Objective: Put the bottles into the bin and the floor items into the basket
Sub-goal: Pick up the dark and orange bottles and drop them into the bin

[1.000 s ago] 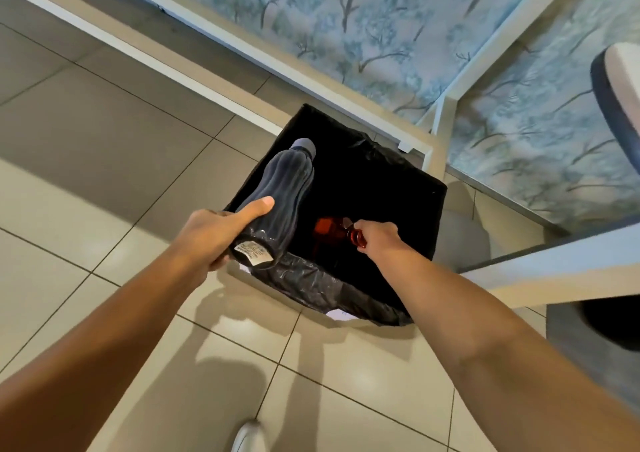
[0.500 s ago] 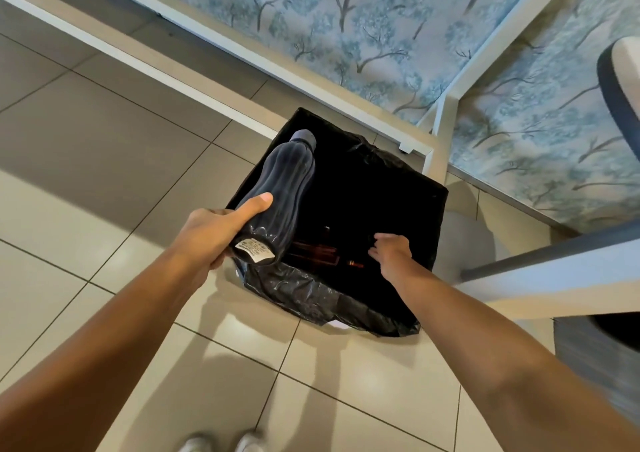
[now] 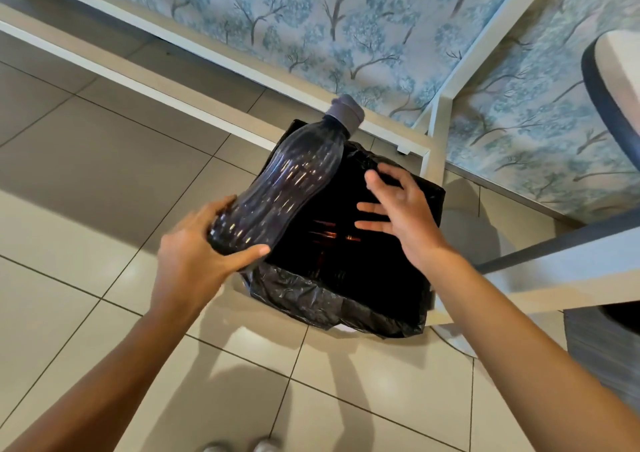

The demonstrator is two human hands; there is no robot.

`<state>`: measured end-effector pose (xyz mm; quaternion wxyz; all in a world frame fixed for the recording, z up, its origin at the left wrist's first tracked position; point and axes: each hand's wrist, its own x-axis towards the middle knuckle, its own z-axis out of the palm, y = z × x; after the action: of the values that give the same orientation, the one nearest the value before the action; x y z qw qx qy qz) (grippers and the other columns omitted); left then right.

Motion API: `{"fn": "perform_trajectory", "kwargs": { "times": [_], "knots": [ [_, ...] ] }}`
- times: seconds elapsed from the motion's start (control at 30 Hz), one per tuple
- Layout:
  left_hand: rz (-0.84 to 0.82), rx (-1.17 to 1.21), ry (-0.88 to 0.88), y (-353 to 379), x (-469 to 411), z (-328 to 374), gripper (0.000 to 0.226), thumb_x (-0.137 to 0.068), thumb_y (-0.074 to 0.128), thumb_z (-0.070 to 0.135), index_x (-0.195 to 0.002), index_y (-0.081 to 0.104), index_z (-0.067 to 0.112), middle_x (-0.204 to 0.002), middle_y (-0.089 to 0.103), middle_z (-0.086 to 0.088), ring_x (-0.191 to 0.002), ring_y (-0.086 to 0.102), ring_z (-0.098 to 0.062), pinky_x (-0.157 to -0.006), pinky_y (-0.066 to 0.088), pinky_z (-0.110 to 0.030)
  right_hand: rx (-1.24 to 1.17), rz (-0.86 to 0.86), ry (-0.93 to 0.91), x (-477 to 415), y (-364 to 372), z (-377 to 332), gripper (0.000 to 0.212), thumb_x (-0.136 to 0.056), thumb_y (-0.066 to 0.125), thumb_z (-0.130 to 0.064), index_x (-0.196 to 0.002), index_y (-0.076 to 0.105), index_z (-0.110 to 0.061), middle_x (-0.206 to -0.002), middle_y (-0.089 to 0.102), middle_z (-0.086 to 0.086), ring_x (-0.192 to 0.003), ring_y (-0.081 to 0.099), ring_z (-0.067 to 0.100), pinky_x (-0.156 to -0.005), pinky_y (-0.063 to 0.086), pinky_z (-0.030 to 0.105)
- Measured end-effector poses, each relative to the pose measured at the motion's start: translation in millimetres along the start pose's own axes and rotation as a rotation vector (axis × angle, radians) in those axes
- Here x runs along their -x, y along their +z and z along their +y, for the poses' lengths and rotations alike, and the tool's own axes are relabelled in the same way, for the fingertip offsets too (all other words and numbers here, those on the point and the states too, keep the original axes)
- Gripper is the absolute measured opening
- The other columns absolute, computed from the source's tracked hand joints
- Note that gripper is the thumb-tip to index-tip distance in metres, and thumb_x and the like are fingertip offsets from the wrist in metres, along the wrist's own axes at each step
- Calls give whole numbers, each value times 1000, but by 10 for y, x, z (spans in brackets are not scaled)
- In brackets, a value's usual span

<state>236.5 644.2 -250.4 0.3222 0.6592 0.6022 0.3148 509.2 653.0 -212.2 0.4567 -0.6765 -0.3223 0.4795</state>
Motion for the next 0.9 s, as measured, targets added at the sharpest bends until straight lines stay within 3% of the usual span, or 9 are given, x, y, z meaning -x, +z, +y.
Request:
{"fn": "perform_trajectory", "kwargs": {
  "times": [0.07,0.17,0.23,0.4,0.5,0.6,0.73,0.83,0.9],
  "knots": [
    [46,-152,183,-108,-40,-78,83,-59,74,56,-133,54,23,-113,63,-2,-94,55,-10,-84,50,-31,-96,-66,16,-4,-17,-146,63,-84,66,-44,-138,39,-28,-125,56,6,-102,68,30,-74,59,50],
    [13,-280,386,-223,-106,-151,83,-64,78,46,-136,51,17,-125,59,-7,-108,57,-23,-88,53,-43,-148,-147,6,-47,-42,-309,65,-84,63,-47,-141,34,-34,-127,56,2,-101,69,29,-73,58,51],
    [-12,-326,446,-261,-140,-192,83,-65,80,41,-139,48,19,-133,54,-6,-116,54,-26,-91,51,-45,-103,-157,-14,-59,-59,-357,59,-83,67,-40,-136,43,-30,-122,63,6,-102,68,24,-71,58,51],
    [-52,-319,430,-230,-237,-238,85,-69,81,32,-143,41,21,-141,48,-6,-125,46,-28,-96,48,-49,-25,-199,-79,-27,-128,-344,23,-80,72,-23,-101,71,-14,-118,62,13,-106,65,22,-71,59,44],
    [-49,-306,290,-164,-323,-258,84,-74,77,33,-147,36,21,-149,40,-8,-139,32,-31,-107,33,-61,-128,-123,-84,76,-138,-261,24,-74,76,-19,-97,70,-12,-106,64,6,-101,67,21,-72,60,44],
    [-26,-206,0,-108,-346,-173,69,-83,68,41,-144,41,24,-151,39,-4,-141,32,-25,-114,22,-46,-265,227,-39,145,-135,-42,21,-75,80,-17,-91,68,-9,-108,63,9,-97,67,21,-71,60,44],
    [-144,162,-485,48,-336,-223,47,-86,65,41,-130,60,22,-131,60,-5,-124,53,-26,-107,40,-39,-255,603,53,6,-212,362,27,-73,83,-18,-91,65,-9,-107,63,14,-91,68,22,-63,61,38],
    [-220,471,-708,162,-396,-332,43,-91,61,36,-130,57,20,-121,64,-4,-110,59,-25,-90,50,-42,-8,653,60,-144,-192,671,30,-74,81,-18,-99,66,-12,-103,64,8,-88,68,24,-60,60,32],
    [-187,459,-714,218,-445,-436,42,-90,62,33,-130,57,22,-122,64,-5,-113,59,-23,-88,52,-41,87,590,155,-270,-185,857,27,-78,78,-14,-102,65,-11,-91,61,0,-82,66,20,-70,61,36]
  ]
}}
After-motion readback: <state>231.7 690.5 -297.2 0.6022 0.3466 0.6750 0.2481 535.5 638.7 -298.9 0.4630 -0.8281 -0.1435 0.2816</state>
